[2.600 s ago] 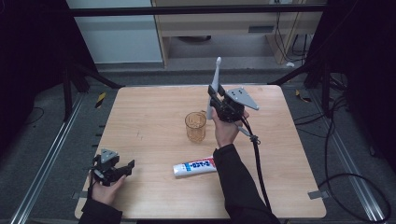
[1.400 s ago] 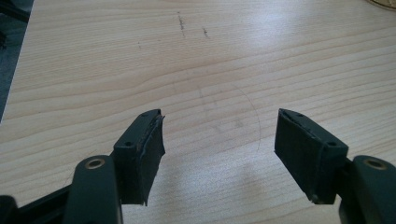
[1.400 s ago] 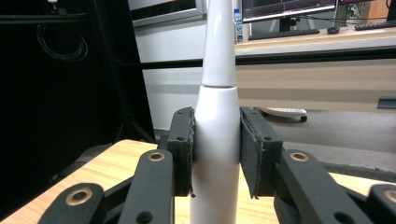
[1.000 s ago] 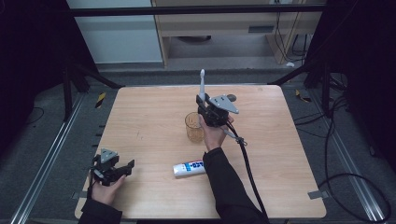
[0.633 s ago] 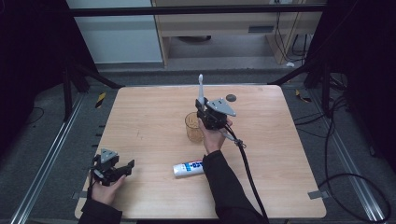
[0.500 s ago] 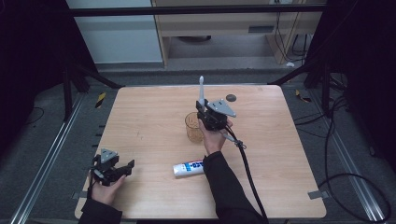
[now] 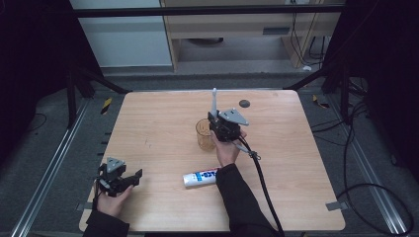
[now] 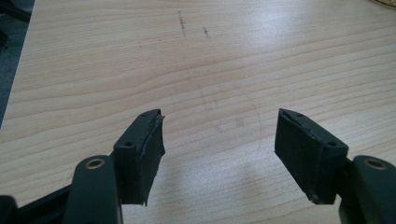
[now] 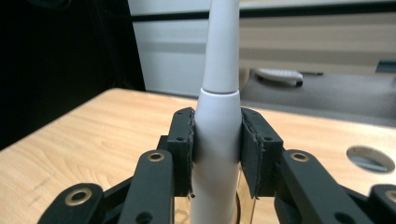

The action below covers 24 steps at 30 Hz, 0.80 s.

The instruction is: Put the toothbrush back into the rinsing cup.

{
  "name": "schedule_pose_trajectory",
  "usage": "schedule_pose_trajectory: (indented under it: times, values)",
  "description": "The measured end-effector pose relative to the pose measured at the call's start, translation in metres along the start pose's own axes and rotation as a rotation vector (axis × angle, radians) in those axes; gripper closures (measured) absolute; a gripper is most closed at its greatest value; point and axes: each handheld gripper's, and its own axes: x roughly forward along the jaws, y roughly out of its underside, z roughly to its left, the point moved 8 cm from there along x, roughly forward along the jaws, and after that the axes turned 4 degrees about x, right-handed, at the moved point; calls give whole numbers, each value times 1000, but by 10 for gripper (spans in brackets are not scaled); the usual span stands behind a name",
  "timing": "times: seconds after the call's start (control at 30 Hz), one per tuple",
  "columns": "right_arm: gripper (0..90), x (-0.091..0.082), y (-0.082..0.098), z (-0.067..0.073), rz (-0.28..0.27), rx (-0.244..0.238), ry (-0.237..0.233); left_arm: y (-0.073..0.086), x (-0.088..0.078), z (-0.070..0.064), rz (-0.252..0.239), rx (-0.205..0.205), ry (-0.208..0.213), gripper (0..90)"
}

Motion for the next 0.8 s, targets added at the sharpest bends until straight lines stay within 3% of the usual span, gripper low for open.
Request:
schedule_pose_trajectory:
  times: [0.8]
  values:
    - [669, -1, 17, -2, 82, -50, -20, 0, 0, 0, 3, 1, 0, 319]
